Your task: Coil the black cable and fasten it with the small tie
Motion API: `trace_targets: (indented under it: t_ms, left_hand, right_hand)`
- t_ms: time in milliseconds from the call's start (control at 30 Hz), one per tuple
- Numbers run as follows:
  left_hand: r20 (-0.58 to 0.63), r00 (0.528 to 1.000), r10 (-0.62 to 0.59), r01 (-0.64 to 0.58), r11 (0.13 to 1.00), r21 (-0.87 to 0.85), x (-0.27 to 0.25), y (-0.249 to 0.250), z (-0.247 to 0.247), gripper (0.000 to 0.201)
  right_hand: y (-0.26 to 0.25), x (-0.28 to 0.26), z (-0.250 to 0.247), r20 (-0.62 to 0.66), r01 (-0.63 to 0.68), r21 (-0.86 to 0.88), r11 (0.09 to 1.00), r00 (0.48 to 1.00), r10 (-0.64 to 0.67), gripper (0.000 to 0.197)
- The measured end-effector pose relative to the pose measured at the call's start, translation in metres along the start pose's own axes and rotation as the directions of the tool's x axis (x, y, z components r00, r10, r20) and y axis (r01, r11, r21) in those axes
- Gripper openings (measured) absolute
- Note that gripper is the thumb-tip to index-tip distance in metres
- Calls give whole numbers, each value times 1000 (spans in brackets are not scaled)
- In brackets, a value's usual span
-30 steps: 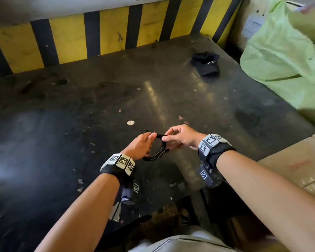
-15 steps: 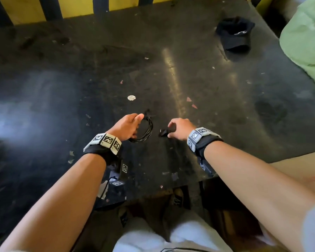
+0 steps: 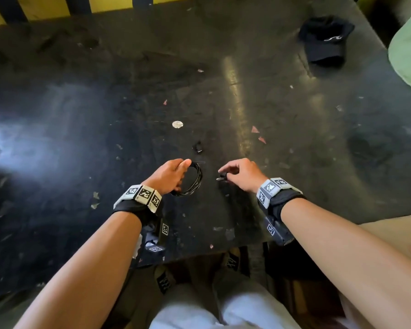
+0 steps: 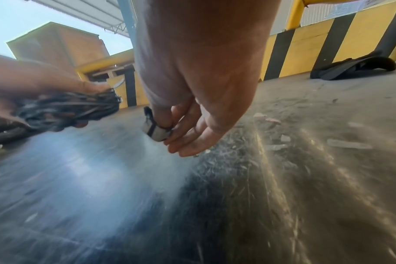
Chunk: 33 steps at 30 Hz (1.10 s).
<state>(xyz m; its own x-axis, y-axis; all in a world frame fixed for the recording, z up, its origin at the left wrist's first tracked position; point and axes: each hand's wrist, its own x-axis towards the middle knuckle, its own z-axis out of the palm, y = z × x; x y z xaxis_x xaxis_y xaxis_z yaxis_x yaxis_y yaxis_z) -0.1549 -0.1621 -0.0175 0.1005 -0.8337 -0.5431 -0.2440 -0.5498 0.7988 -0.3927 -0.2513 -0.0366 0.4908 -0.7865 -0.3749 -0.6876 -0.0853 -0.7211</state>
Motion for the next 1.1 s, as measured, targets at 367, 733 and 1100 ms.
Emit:
trace_targets:
  t_ms: [367,733,1100]
  left_hand:
    - [44,999,0,1,1000,-17,-1,8,4,37]
    - [70,997,-22,22,1000,-3,0,-9,2,37]
    - [68,997,20,-37,964,264,-13,1,-3,39]
  right_hand:
    - [-7,-5,-9,137,-65,53,996,989,57,20]
    - [-5,2,0,237,-290,117,950,937,257,25]
    - [-47,7,-27,272,-385,563,731,922,276,6]
